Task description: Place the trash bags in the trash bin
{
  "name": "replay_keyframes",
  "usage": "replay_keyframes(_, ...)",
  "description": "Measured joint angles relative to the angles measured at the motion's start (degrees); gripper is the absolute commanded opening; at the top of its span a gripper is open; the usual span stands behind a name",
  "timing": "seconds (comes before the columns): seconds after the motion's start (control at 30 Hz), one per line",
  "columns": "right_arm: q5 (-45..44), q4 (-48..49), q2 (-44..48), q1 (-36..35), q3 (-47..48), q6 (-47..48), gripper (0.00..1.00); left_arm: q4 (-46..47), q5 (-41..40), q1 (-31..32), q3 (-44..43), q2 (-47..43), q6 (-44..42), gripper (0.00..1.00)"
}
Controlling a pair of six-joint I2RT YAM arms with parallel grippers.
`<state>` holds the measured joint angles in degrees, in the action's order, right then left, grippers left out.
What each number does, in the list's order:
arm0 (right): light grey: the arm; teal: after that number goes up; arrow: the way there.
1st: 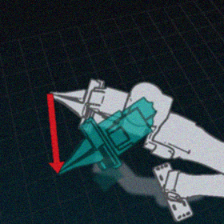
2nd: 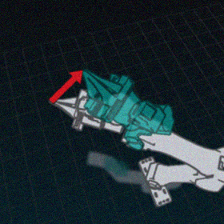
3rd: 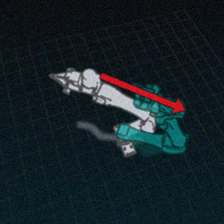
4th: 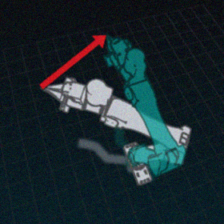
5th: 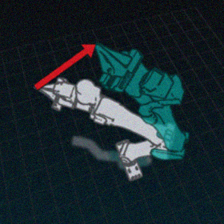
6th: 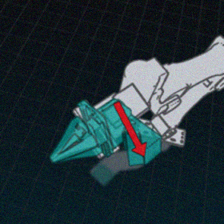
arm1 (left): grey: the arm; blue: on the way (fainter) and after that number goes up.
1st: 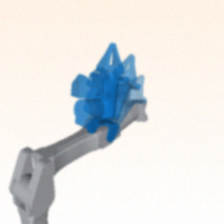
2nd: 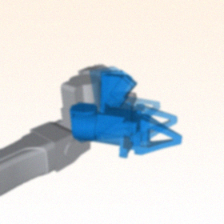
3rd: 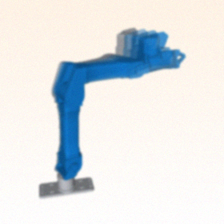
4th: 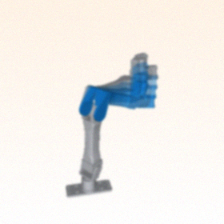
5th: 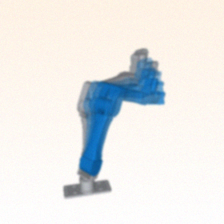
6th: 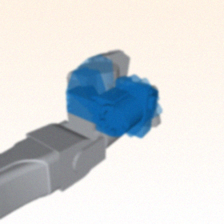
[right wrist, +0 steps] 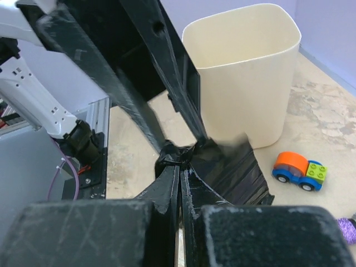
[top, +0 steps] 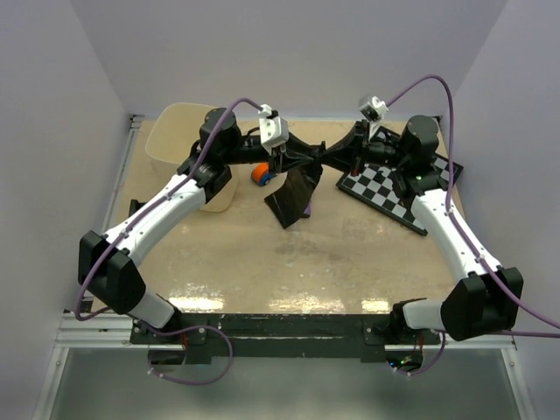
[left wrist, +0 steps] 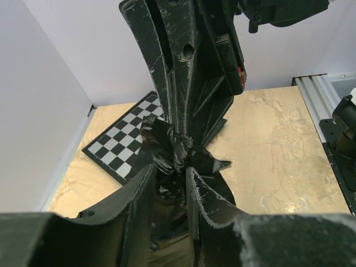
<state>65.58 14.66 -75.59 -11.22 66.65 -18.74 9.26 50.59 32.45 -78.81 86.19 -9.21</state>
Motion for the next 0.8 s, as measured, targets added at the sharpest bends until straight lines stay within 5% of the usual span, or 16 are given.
replay_keyframes(0.13, -0.07, -0.74, 0.00, -0.50, 0.61, 1.86, 0.00, 0.33, 1.55, -0.07, -1.70, 2.43, 1.49, 0.00)
replay_keyframes(0.8, -2.10, -3.32, 0.00, 0.48, -0.42, 2.93, 0.00, -0.35, 0.04, -1.73, -1.01, 0.09, 5.16, 0.00)
